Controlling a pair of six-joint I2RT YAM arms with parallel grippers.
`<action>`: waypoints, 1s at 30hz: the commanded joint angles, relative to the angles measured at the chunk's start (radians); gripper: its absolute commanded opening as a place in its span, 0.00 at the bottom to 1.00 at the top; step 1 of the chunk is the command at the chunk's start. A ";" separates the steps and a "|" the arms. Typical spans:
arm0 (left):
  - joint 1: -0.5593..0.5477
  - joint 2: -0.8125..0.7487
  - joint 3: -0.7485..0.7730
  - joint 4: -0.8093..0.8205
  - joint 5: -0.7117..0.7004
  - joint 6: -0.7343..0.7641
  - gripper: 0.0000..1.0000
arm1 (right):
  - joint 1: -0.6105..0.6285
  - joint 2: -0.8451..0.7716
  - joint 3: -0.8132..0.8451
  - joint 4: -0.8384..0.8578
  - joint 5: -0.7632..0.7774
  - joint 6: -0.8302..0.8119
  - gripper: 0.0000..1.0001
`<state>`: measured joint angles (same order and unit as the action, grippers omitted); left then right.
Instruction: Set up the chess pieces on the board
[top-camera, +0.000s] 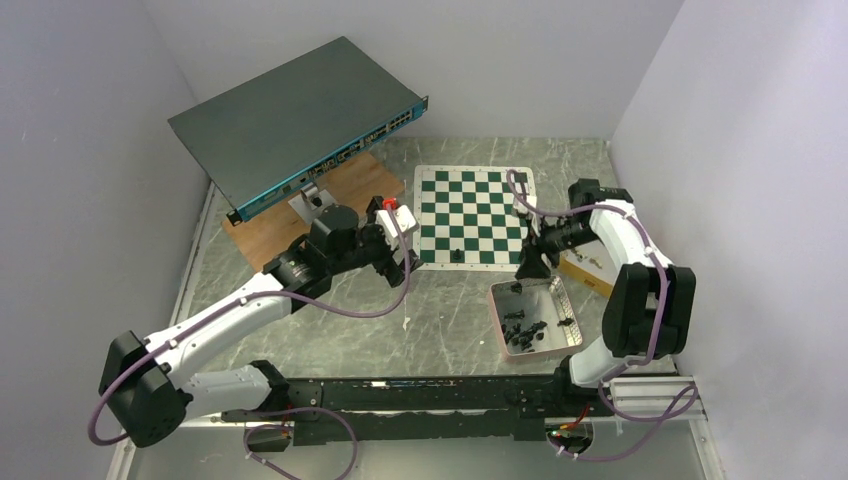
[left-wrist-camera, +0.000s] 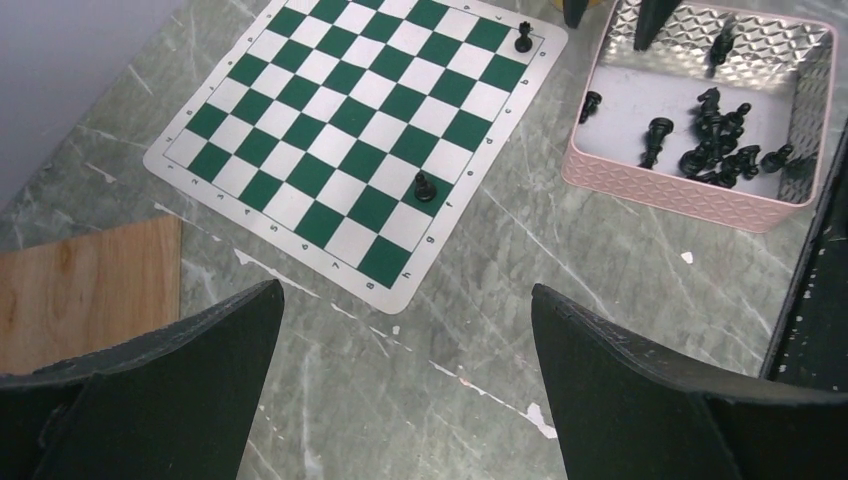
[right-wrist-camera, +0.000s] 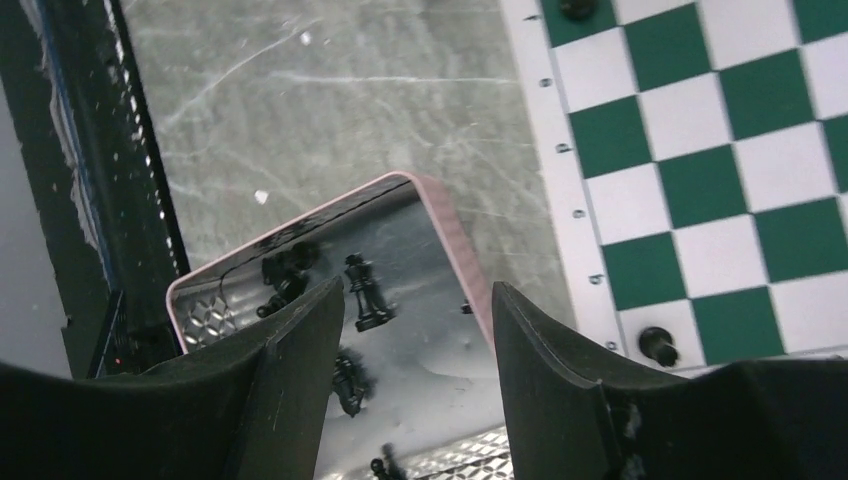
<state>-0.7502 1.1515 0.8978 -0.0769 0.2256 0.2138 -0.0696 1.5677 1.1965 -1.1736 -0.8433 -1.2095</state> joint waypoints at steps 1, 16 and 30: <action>0.009 -0.081 -0.044 0.067 0.057 -0.064 1.00 | -0.001 -0.074 -0.074 -0.093 -0.089 -0.277 0.60; 0.009 -0.113 0.003 -0.035 0.145 -0.076 1.00 | 0.018 -0.180 -0.292 0.033 -0.017 -0.387 0.58; 0.006 -0.073 0.025 -0.056 0.174 -0.062 1.00 | 0.019 -0.226 -0.393 0.100 0.165 -0.382 0.56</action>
<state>-0.7429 1.0775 0.8852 -0.1459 0.3656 0.1383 -0.0536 1.3708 0.8318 -1.1290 -0.7452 -1.5715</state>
